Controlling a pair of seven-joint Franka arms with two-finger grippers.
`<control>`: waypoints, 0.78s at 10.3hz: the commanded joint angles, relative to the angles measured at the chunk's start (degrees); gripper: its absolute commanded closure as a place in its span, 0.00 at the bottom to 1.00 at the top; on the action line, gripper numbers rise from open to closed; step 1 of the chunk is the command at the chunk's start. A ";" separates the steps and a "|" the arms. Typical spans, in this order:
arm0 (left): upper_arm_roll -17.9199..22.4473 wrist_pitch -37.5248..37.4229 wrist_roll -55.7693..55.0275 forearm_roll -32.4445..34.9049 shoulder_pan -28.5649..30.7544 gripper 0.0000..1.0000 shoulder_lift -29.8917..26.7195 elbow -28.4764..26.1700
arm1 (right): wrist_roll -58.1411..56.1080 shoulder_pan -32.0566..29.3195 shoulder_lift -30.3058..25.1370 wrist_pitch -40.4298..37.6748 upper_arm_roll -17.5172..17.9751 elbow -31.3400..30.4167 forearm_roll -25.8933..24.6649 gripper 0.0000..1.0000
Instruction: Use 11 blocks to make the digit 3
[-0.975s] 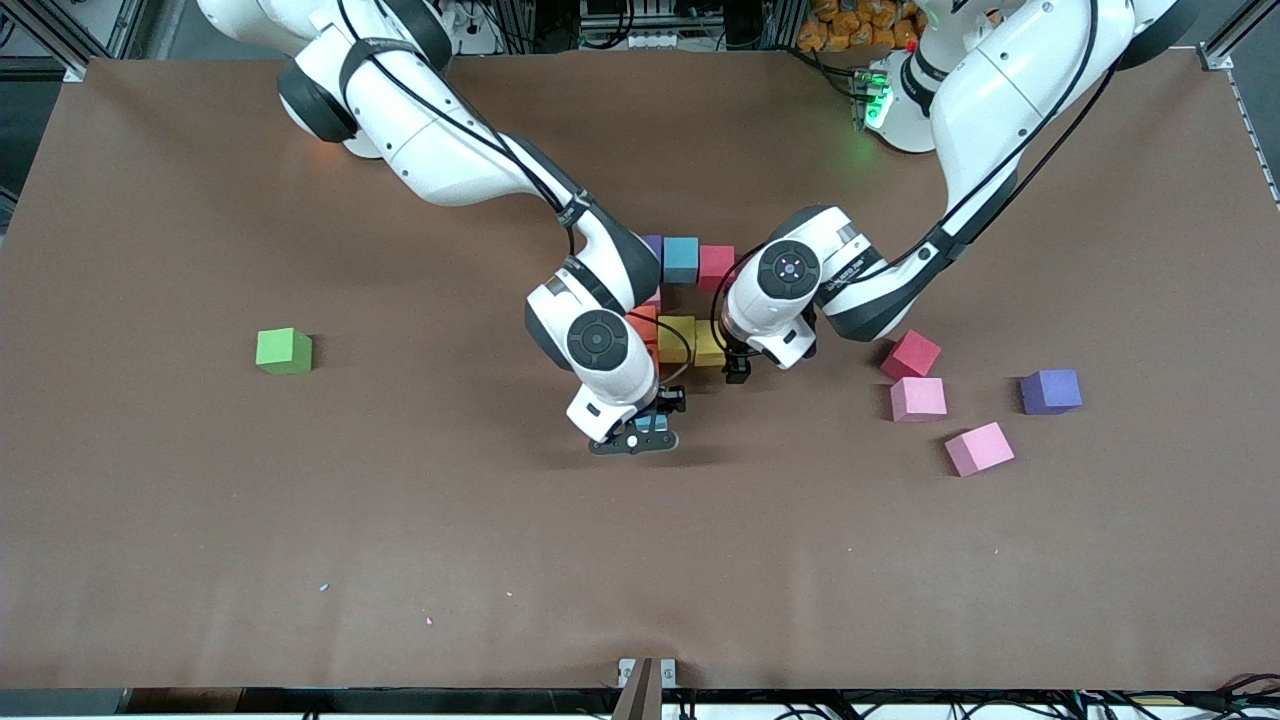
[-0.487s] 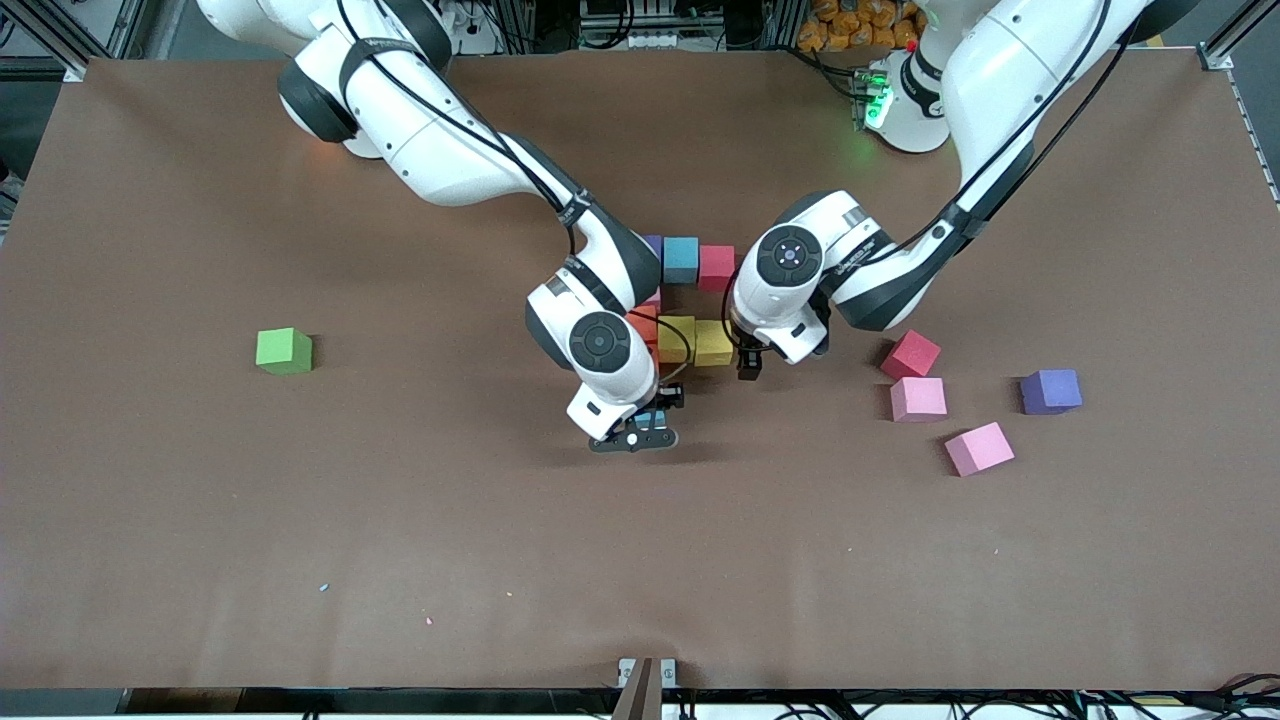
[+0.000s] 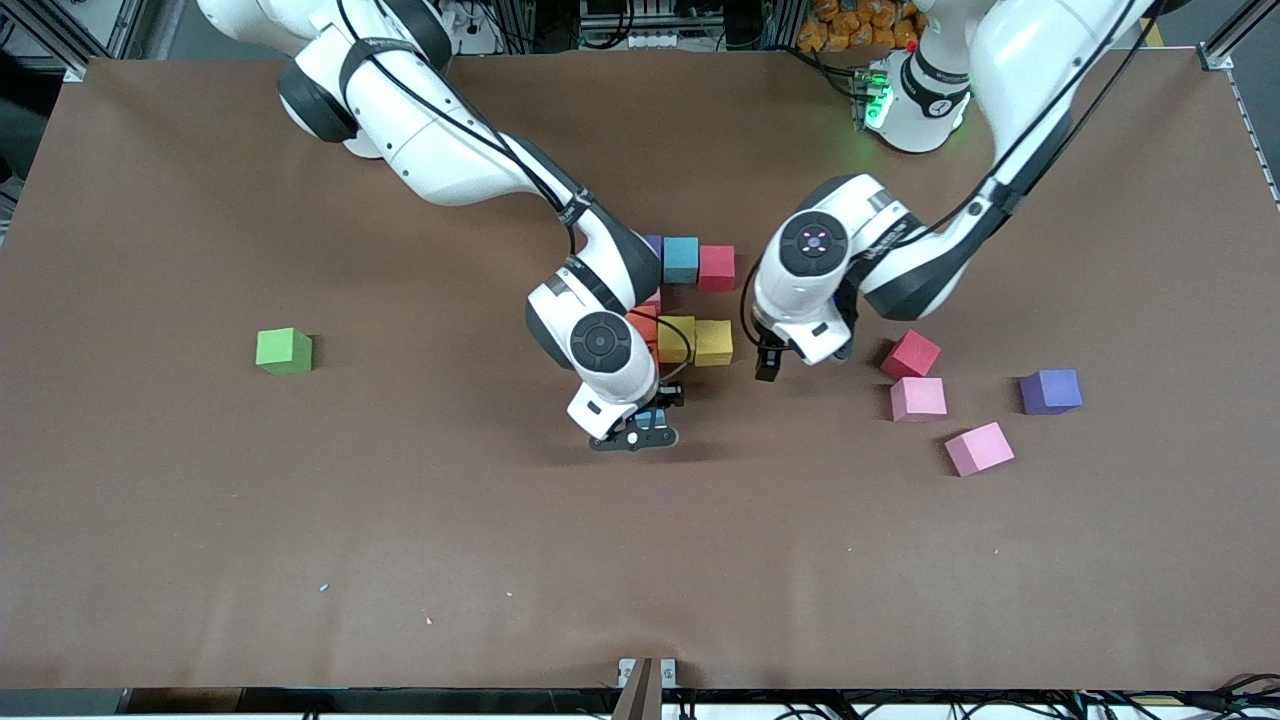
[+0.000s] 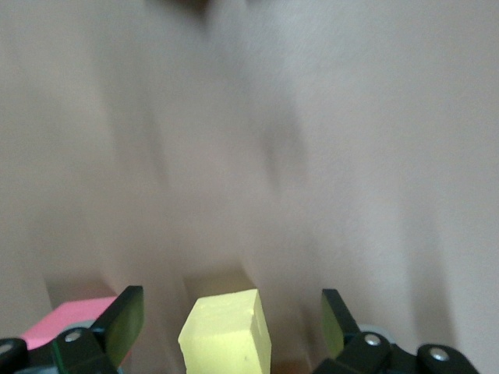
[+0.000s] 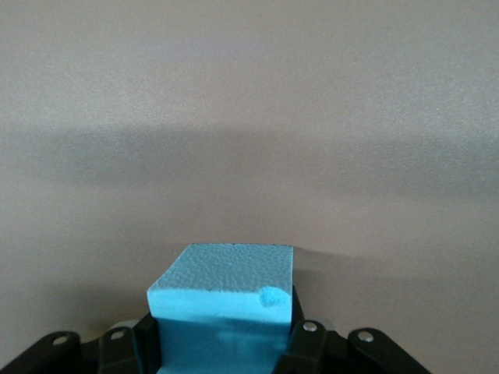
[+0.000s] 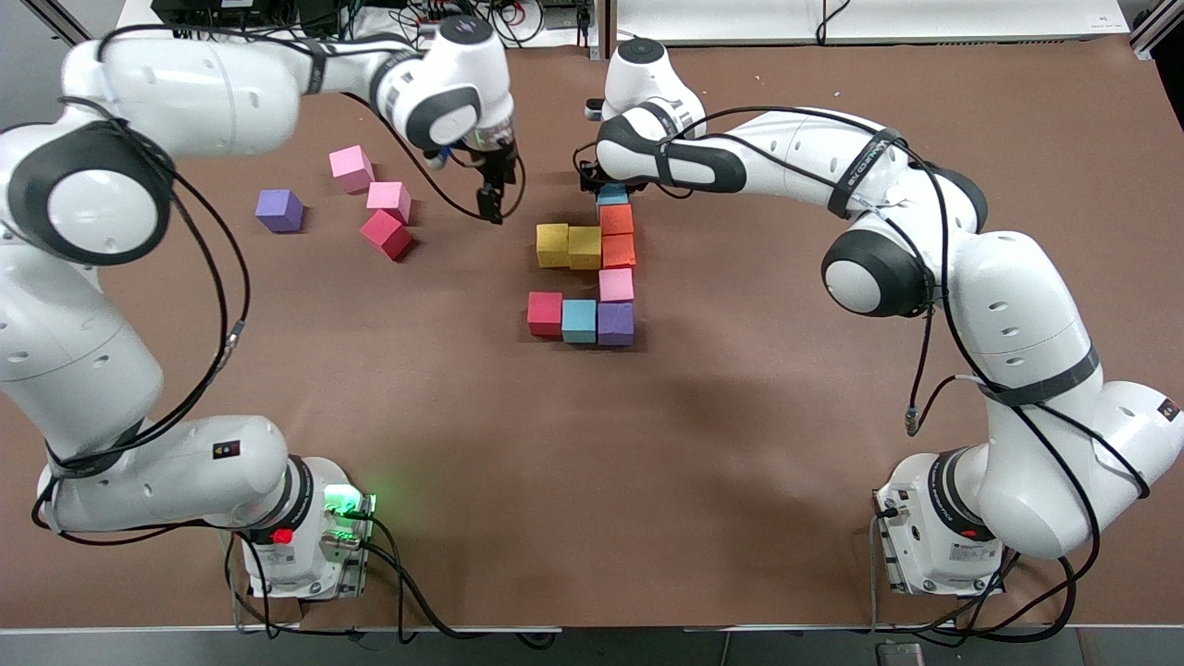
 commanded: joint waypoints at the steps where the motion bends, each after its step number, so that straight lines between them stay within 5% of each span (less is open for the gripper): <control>1: -3.49 -4.32 9.23 -0.89 6.29 0.00 -1.58 0.87 | -0.64 -0.79 -0.38 -0.42 2.11 -1.92 -0.01 1.00; 7: -0.18 -9.97 34.28 -0.54 9.04 0.00 0.17 9.75 | -0.64 -1.22 -0.56 -1.65 2.11 -1.92 -0.28 1.00; 8: 0.88 -9.97 38.24 -0.62 8.87 0.00 0.96 11.67 | -0.64 -1.23 -0.47 -1.65 2.11 -2.00 -0.28 0.88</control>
